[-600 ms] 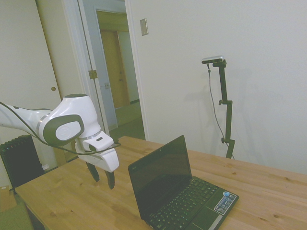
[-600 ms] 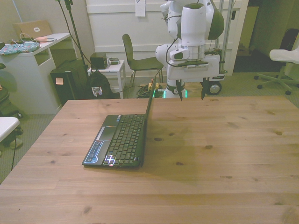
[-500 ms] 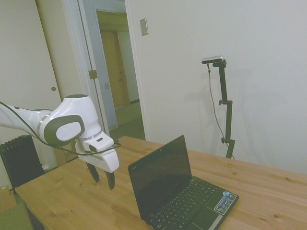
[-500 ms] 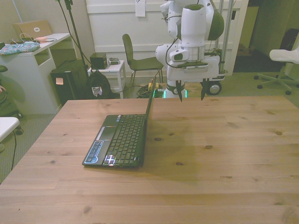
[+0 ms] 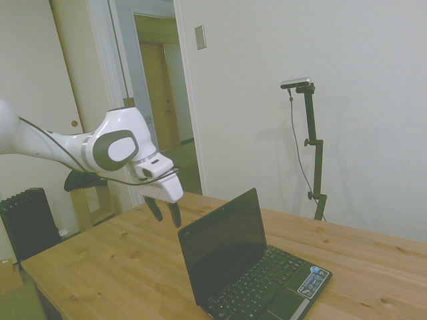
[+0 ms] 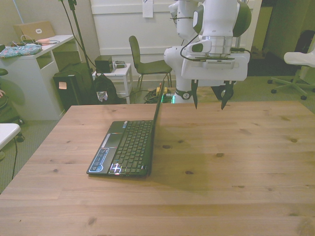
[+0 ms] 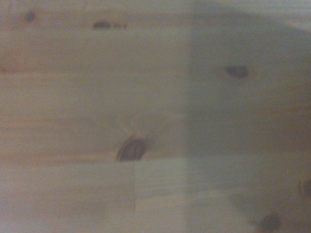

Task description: Close the laptop

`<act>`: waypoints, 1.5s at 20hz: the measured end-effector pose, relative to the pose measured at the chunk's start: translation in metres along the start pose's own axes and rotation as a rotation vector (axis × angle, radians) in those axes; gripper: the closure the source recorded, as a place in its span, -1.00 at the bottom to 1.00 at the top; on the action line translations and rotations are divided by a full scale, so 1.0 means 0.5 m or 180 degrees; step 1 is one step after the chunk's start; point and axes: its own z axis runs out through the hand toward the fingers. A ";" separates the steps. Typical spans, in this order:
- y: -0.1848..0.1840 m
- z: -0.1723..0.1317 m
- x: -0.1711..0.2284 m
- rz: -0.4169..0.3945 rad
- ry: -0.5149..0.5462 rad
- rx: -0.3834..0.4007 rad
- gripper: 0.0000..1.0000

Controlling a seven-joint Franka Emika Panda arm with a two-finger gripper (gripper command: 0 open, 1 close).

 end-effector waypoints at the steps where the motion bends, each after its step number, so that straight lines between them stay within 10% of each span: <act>1: -0.008 -0.005 0.028 0.0057 -0.0013 -0.0008 -1.00; 2: -0.015 -0.011 0.055 0.0107 -0.0014 -0.0006 1.00; 30: 0.076 -0.020 0.207 0.0855 -0.0307 -0.0112 1.00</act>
